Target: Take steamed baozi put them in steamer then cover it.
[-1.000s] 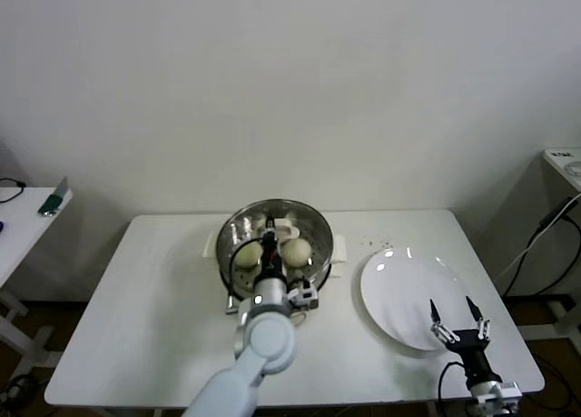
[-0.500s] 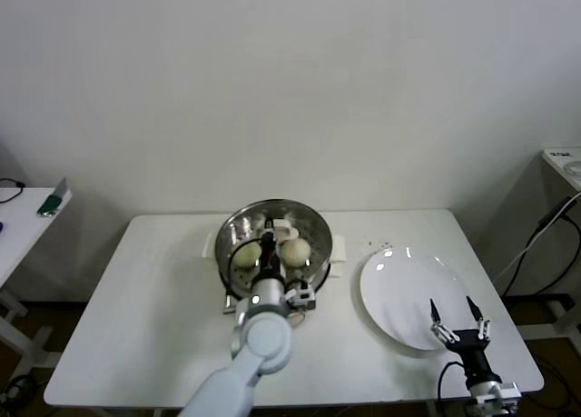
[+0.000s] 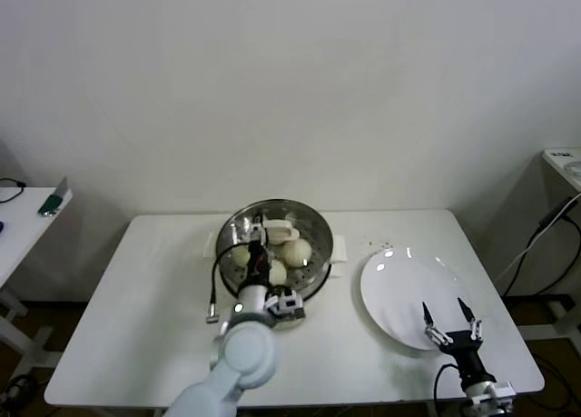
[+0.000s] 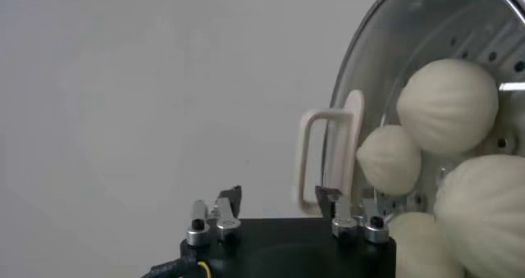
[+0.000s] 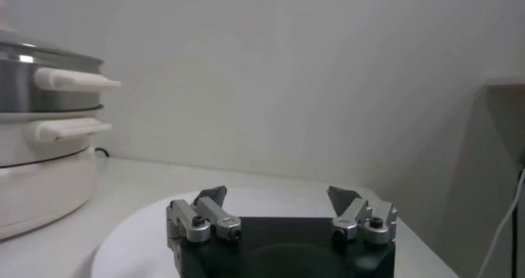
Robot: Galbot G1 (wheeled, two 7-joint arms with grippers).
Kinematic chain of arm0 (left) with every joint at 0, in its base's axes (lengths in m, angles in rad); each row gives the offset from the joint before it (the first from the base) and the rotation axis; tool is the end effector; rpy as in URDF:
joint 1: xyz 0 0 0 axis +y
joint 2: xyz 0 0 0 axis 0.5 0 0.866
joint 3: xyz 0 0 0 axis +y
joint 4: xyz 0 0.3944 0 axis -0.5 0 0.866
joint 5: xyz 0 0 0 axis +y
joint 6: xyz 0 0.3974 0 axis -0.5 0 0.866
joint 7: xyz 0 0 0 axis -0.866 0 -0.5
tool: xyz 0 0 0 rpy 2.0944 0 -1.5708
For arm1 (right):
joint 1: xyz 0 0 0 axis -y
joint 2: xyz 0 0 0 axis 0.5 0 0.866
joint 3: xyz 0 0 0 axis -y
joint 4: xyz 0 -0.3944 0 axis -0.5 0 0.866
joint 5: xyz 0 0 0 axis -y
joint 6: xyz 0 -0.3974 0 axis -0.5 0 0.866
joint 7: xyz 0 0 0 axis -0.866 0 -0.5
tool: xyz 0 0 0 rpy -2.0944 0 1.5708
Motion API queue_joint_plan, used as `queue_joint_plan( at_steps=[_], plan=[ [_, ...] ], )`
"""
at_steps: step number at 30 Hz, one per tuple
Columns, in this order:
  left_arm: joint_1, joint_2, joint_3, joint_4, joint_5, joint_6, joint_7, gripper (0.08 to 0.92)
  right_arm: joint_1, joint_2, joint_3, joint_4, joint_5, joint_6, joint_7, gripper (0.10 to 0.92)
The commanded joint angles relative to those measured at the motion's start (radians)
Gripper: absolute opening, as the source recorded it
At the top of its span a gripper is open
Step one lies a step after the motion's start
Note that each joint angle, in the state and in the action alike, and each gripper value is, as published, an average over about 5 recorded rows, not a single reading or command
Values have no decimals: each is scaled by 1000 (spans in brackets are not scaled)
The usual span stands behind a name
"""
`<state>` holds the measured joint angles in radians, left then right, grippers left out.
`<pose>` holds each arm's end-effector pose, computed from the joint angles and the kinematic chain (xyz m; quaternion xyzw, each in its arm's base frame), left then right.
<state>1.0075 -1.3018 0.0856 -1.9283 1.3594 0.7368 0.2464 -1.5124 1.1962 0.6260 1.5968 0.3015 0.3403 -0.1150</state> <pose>0.3171 -0.1375 -0.2904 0.0003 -0.7496 -0.6609 0.0347 0.1995 -0.1783 -0.4835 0.0315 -0.9976 0.0494 0.0360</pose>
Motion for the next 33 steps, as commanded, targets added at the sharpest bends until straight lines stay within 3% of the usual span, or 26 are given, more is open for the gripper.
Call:
queue_joint_plan(
  at_steps=[1,5,7,10,14,19,25,33],
  plan=[
    [237,116,-158,-287,-251,-94,-172,649,-9,3,-17,27,48,-39,46,823],
    [370,107,-356,-298,-575,-256,-406,758,-7,9,-26,38,53,-38,61,823],
    [421,86,-471,-297,-771,-352,-469,800,-3,13,-27,42,50,-26,68,823],
    [491,64,-680,-275,-1059,-519,-485,820,-4,21,-26,52,48,-8,77,823],
    [581,101,-881,-179,-1391,-724,-448,822,-13,21,-25,60,56,7,82,823],
    [658,141,-907,-67,-1636,-894,-449,823,-16,18,-29,54,77,20,69,823],
    [674,110,-834,45,-1655,-1028,-388,823,-11,18,-37,38,97,51,71,823],
    [670,87,-797,166,-1662,-1103,-320,823,-7,19,-51,17,101,56,69,823]
  ],
)
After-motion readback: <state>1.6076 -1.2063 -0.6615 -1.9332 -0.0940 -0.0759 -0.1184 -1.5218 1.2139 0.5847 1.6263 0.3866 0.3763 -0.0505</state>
